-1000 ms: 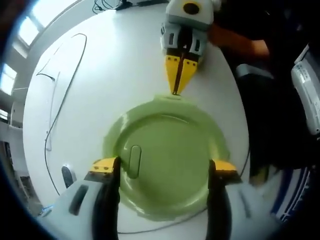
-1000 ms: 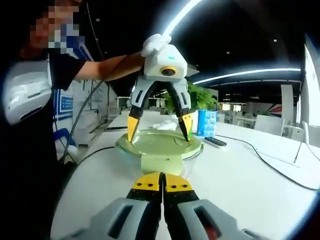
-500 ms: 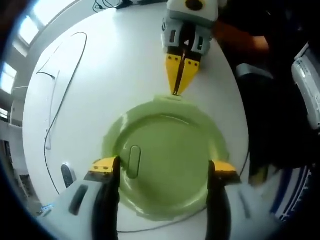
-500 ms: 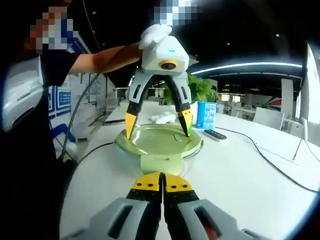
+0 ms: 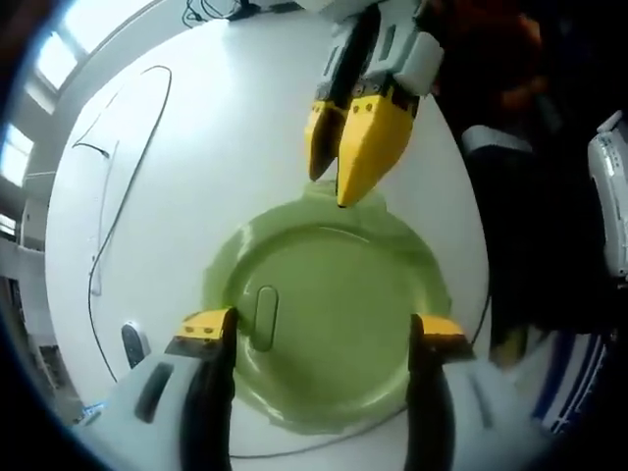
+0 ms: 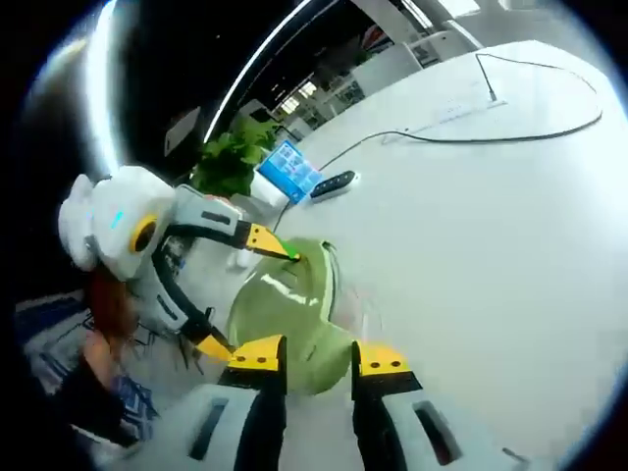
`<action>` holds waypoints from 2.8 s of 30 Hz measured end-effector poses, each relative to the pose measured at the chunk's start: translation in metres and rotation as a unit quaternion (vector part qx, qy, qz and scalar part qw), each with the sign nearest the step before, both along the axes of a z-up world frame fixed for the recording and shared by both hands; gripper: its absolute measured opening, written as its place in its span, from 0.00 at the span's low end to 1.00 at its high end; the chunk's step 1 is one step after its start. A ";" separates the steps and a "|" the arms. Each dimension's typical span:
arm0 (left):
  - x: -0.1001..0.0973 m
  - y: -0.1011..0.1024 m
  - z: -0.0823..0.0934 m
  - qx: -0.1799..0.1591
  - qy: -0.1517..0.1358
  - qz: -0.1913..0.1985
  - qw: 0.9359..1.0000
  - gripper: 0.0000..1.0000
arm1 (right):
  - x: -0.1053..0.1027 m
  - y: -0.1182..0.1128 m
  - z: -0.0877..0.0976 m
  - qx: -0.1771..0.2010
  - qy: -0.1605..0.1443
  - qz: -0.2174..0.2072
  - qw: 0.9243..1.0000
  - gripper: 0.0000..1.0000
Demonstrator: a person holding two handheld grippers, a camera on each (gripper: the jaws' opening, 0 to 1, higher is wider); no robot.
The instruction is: Pick up the tomato from the tabletop place it into the food storage container close the lid and lock the latches
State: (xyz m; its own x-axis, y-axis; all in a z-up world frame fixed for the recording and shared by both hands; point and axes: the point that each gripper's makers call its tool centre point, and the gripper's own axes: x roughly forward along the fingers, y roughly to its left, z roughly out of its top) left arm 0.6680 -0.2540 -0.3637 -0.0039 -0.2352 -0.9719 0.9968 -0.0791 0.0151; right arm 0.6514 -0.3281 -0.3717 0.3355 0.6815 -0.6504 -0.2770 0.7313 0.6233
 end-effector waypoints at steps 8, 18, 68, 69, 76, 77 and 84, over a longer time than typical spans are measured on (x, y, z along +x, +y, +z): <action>-0.003 -0.005 0.002 -0.098 0.010 0.003 0.995 0.58 | 0.001 -0.001 0.008 -0.128 -0.005 -0.007 0.992 0.19; -0.004 -0.017 0.004 -0.157 0.018 -0.015 0.987 0.51 | -0.002 0.013 -0.005 -0.195 0.090 -0.027 0.976 0.24; -0.006 -0.017 0.005 -0.129 0.011 -0.011 0.992 0.41 | 0.015 0.025 -0.003 -0.090 0.044 -0.081 0.992 0.13; -0.005 -0.017 0.007 -0.135 0.009 -0.009 0.991 0.40 | 0.020 0.028 -0.002 -0.101 0.006 -0.076 0.992 0.14; -0.006 -0.015 0.010 -0.153 0.011 -0.006 0.988 0.40 | 0.019 0.028 0.001 -0.069 0.026 -0.072 0.995 0.21; -0.006 -0.015 0.011 -0.151 0.011 -0.006 0.988 0.40 | 0.017 0.028 0.001 -0.076 0.026 -0.071 0.994 0.20; -0.006 -0.016 0.011 -0.154 0.012 -0.001 0.988 0.39 | 0.008 0.022 0.004 -0.083 0.019 -0.066 0.994 0.14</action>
